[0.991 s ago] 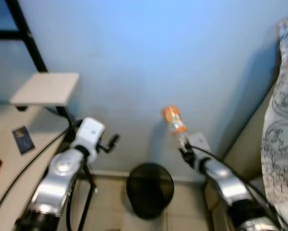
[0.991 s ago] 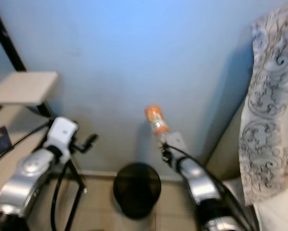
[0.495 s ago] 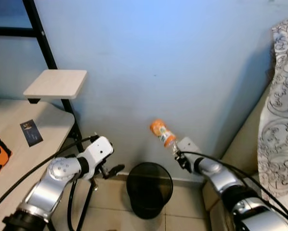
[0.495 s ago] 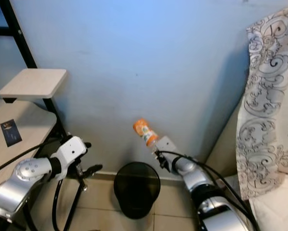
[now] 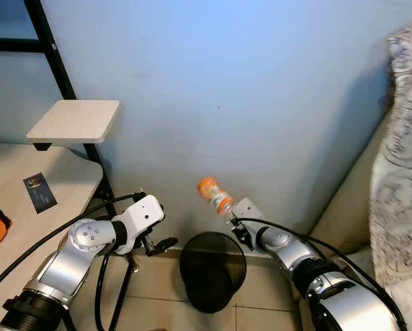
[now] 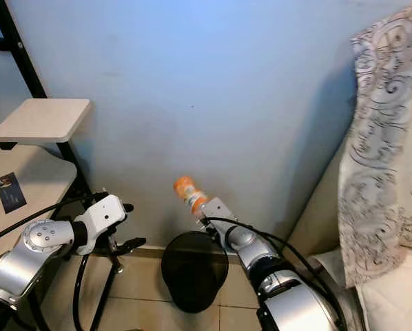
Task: Clean up the room
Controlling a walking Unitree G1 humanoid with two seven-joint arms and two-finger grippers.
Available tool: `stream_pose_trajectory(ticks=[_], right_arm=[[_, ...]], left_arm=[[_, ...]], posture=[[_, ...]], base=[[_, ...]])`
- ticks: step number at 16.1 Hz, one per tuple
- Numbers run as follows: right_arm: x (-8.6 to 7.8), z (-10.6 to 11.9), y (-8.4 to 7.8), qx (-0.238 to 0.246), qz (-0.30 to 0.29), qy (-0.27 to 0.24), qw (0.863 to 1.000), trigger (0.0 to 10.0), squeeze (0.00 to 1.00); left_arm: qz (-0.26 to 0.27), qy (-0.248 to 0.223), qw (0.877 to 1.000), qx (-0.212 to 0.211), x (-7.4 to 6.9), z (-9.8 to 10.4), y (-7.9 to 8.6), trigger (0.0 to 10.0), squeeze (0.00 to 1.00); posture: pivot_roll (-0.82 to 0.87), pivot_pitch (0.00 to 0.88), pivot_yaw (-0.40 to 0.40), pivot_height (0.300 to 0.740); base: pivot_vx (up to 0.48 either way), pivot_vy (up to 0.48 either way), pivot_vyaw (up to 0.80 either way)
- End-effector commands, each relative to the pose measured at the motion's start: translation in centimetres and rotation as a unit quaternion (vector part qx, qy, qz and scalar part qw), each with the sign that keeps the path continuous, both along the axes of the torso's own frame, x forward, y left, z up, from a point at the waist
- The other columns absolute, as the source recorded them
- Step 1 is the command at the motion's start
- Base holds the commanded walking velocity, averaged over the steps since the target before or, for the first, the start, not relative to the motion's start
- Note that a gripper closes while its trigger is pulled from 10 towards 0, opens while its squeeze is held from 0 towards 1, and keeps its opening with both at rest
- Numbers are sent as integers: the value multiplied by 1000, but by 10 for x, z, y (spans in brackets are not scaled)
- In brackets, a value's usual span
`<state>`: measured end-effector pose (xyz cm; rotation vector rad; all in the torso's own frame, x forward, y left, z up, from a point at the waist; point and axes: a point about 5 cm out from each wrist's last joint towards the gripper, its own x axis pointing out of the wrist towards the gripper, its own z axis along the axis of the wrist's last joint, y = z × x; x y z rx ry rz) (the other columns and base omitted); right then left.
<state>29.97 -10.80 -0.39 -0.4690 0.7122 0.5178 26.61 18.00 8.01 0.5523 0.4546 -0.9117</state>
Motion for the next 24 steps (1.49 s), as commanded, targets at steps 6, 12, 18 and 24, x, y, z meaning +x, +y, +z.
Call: stream_pose_trajectory(ticks=[6, 12, 18, 24], right_arm=[[-1, 0, 9, 20, 16, 2, 1000, 10000, 1000], [1, 4, -11, 127, -107, -40, 985, 10000, 1000], [-17, 7, -43, 186, -218, -132, 949, 10000, 1000], [-28, 19, -41, 247, -183, -140, 941, 10000, 1000]], left_arm=[[-1, -4, 1000, 7, 2, 1, 1, 10000, 0], [19, 3, 1000, -19, -7, -2, -3, 10000, 0], [163, -38, 981, -98, -4, 1, -1, 10000, 0], [243, -59, 964, -86, 3, -10, -13, 10000, 0]], posture=[[46, 0, -1, 740], [48, 0, 2, 740], [3, 0, 30, 740], [24, 0, -1, 740]], base=[[0, 0, 0], [0, 0, 0], [0, 0, -508], [0, 0, -757]])
